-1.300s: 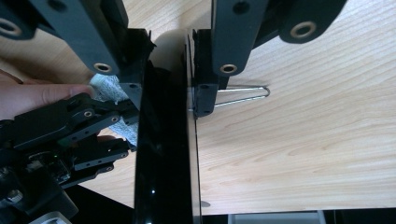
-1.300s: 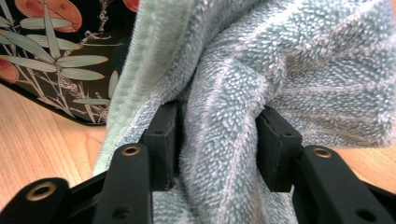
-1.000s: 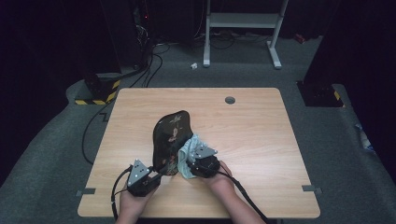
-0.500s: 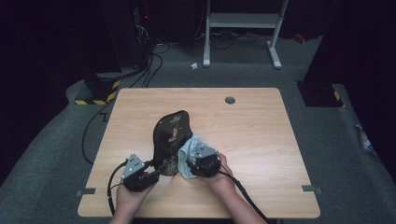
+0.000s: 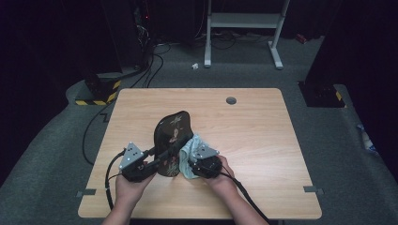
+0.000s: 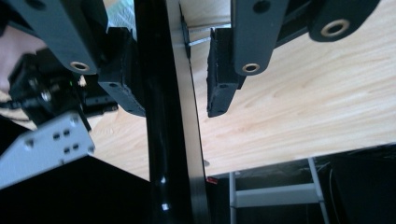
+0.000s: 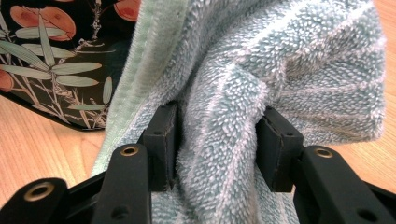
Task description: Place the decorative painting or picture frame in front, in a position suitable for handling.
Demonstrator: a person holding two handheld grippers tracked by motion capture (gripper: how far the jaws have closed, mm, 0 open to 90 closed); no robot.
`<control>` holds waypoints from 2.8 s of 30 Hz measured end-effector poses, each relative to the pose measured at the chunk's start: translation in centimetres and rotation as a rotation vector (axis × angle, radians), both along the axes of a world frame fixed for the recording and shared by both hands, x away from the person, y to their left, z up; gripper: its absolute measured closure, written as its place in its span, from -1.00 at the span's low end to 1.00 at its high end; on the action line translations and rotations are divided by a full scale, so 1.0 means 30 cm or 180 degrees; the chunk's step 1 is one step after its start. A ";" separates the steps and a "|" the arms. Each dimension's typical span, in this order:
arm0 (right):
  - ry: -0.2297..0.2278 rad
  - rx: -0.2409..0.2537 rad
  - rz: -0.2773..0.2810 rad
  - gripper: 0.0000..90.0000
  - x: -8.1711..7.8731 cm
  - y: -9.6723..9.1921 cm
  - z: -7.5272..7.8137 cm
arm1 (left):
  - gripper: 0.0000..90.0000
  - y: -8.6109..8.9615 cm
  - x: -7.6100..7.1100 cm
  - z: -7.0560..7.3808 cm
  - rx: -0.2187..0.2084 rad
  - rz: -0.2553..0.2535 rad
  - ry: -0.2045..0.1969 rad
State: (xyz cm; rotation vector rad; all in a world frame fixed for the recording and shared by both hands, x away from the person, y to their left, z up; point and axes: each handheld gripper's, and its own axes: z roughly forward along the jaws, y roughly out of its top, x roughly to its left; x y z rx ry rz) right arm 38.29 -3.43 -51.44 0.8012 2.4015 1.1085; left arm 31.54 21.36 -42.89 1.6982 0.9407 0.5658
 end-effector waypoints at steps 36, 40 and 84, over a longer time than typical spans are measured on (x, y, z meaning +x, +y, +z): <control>-0.0586 0.0246 0.0609 0.64 -0.150 0.125 0.188 | 0.72 -0.014 0.031 0.096 -0.0105 0.0235 -0.0007; -0.0603 0.0184 0.0876 0.64 -0.227 0.173 0.172 | 0.72 -0.010 0.034 0.096 -0.0114 0.0251 0.0006; -0.0191 -0.0089 0.0076 0.61 0.003 0.053 0.062 | 0.71 0.004 0.064 0.148 -0.0284 0.0221 -0.0187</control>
